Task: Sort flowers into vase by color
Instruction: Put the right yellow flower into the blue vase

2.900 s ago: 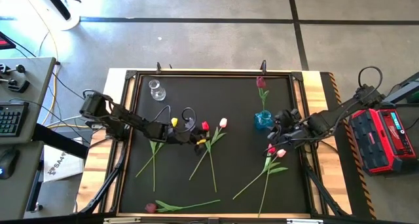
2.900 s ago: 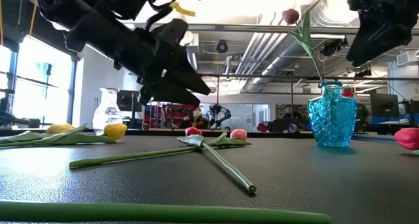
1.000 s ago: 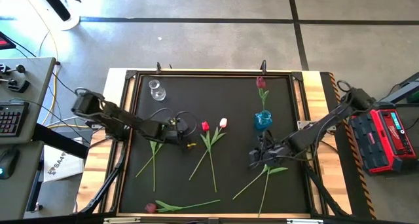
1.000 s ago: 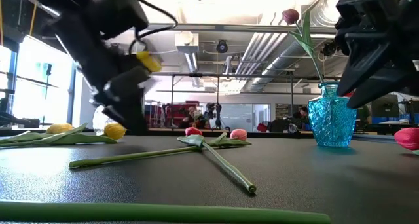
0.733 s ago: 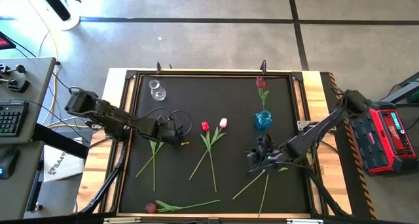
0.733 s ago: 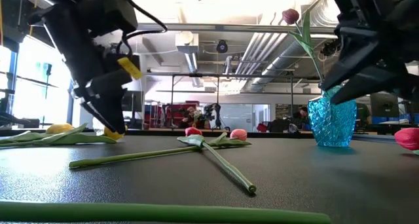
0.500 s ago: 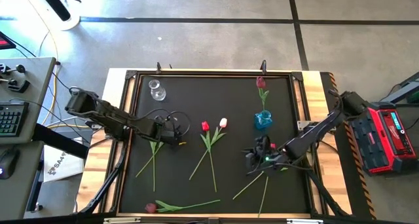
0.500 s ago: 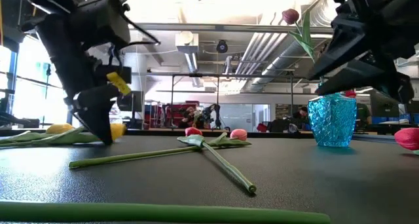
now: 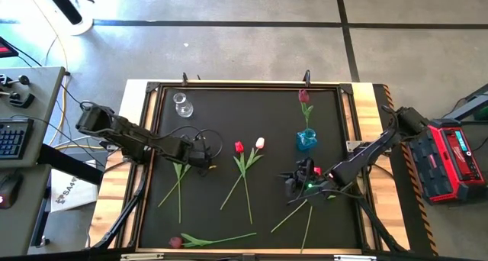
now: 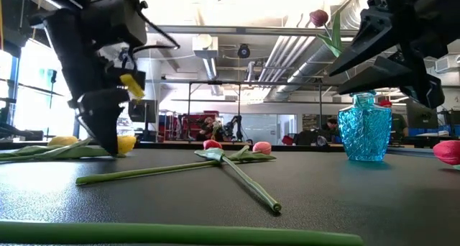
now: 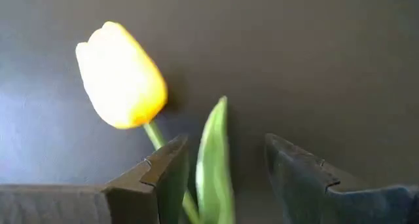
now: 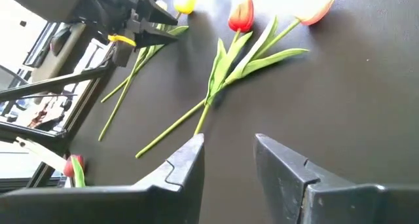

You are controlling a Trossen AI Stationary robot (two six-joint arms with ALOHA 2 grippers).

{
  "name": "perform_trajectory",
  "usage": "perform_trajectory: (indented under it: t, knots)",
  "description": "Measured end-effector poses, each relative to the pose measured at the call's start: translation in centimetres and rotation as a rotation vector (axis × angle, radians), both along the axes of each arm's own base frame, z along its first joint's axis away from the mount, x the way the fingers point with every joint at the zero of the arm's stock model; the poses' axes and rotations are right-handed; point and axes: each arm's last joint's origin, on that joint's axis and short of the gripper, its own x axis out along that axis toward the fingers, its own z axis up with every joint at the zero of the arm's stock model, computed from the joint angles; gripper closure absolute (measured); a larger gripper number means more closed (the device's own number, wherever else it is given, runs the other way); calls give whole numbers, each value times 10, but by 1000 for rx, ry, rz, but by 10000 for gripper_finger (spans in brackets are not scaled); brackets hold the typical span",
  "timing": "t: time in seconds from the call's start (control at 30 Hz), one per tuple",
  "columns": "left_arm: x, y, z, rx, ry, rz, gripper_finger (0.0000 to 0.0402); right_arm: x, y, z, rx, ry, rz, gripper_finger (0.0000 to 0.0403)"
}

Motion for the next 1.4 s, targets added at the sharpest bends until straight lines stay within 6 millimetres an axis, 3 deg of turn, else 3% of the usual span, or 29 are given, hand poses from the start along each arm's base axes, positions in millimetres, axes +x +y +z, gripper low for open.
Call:
perform_trajectory:
  t: [0.2, 0.63, 1.07, 1.2, 1.4]
  knots:
    - [-2, 5, 3, 28, 54, -7, 221, 0, 0, 0, -24, 3, 7, 281]
    - [-4, 21, 2, 38, 91, 64, 278, 0, 0, 1, -36, 3, 17, 281]
    - [4, 28, -13, 28, 134, 64, 337, 0, 0, 1, -42, 5, 21, 281]
    - [7, 24, -5, 14, 104, 23, 366, 0, 0, 1, -42, 5, 21, 281]
    - [12, 18, 21, -6, -16, -57, 397, 0, 0, 0, -50, 16, 21, 281]
